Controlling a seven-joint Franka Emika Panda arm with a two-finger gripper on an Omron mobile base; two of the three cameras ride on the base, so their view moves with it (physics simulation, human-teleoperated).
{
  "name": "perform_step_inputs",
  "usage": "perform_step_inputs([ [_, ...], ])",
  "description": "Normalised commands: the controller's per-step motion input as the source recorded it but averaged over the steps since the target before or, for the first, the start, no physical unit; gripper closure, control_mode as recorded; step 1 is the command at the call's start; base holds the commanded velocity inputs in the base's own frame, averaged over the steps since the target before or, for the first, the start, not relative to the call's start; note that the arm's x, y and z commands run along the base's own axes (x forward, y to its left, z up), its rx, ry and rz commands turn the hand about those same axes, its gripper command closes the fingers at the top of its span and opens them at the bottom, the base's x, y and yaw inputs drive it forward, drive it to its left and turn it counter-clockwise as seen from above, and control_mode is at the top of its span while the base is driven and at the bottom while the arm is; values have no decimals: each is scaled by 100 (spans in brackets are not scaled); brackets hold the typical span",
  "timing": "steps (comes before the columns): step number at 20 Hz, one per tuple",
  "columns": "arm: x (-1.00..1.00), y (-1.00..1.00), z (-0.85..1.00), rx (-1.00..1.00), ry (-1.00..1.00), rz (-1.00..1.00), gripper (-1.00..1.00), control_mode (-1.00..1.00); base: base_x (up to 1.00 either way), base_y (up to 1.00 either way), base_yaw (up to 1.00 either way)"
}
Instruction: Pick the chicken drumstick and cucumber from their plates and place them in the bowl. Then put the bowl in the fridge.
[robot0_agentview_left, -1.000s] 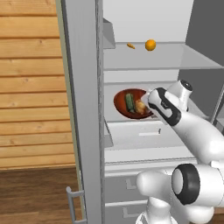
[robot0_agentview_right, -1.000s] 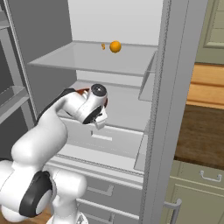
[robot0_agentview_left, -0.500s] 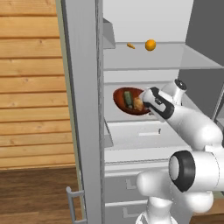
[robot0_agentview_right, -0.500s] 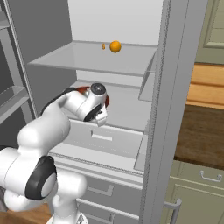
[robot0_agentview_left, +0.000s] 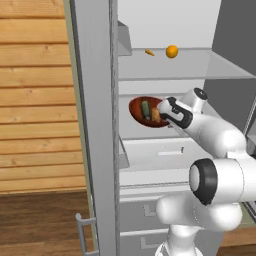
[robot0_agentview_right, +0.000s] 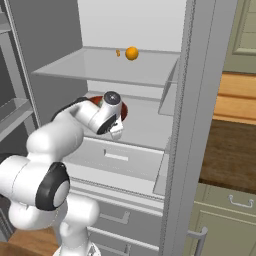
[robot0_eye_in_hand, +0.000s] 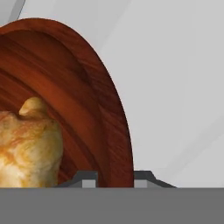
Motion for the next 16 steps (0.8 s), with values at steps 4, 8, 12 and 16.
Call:
perform_step_inputs([
  [4, 23, 0, 0, 0, 0, -5, -100, -100, 0, 0, 0],
  [8, -3, 0, 0, 3, -3, -1, -100, -100, 0, 0, 0],
  [12, -54, 1, 5, 1, -13, 0, -100, -100, 0, 0, 0],
  [16, -83, 3, 34, 0, -18, 0, -100, -100, 0, 0, 0],
])
